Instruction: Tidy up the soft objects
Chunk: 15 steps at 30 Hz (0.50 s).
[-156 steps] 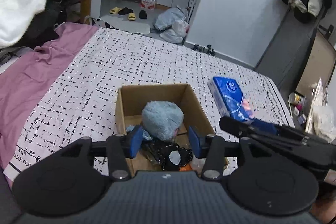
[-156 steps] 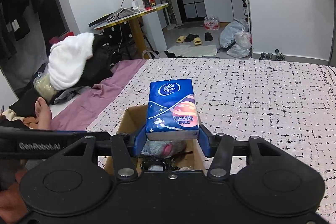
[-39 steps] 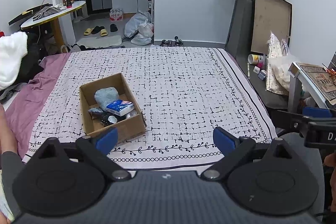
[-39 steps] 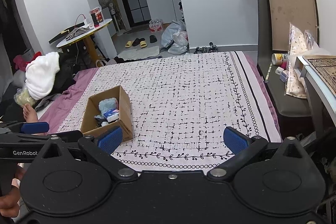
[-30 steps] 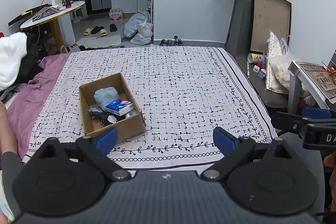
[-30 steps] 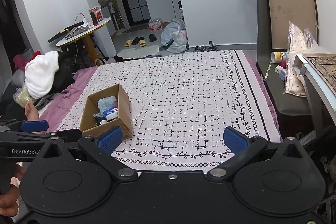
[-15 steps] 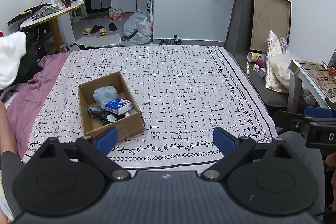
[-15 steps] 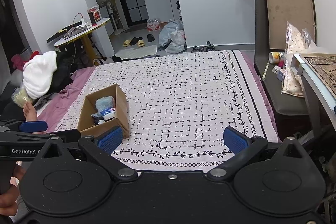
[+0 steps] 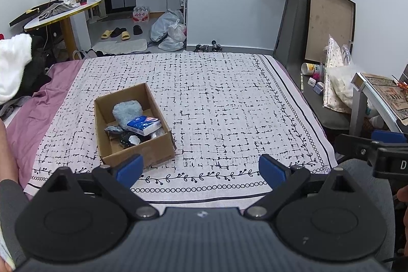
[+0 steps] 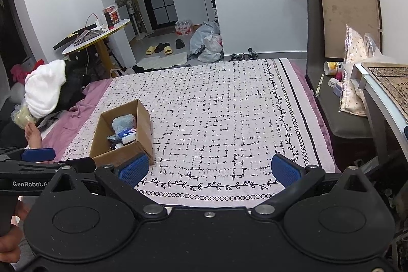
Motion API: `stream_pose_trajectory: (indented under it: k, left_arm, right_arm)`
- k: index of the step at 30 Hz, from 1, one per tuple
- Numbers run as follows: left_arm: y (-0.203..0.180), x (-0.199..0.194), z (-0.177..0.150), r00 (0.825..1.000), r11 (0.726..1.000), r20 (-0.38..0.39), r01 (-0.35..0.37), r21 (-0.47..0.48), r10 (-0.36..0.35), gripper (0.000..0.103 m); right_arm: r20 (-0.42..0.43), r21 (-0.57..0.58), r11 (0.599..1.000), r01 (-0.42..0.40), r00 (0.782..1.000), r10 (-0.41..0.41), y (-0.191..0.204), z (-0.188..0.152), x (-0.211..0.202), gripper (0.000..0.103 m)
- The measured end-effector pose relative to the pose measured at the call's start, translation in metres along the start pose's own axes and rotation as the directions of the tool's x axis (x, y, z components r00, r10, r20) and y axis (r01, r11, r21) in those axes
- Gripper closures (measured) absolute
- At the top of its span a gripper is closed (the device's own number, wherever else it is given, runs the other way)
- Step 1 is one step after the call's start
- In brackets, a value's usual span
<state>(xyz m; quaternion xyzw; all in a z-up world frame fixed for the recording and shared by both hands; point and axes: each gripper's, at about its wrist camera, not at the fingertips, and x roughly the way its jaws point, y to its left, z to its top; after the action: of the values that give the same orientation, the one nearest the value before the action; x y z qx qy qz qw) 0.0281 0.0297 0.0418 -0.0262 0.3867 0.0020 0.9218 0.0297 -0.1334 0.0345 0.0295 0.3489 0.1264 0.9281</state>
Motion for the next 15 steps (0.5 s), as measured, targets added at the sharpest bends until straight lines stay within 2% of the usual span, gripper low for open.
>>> stream_pose_trajectory:
  k: [15]
  left_arm:
    - [-0.0017,0.0025,-0.001,1.0,1.0,0.004,0.009,0.004,-0.009,0.007]
  right_arm:
    - [-0.017,-0.006,1.0,0.011,1.0,-0.011,-0.0001,-0.0042,0.007,0.0]
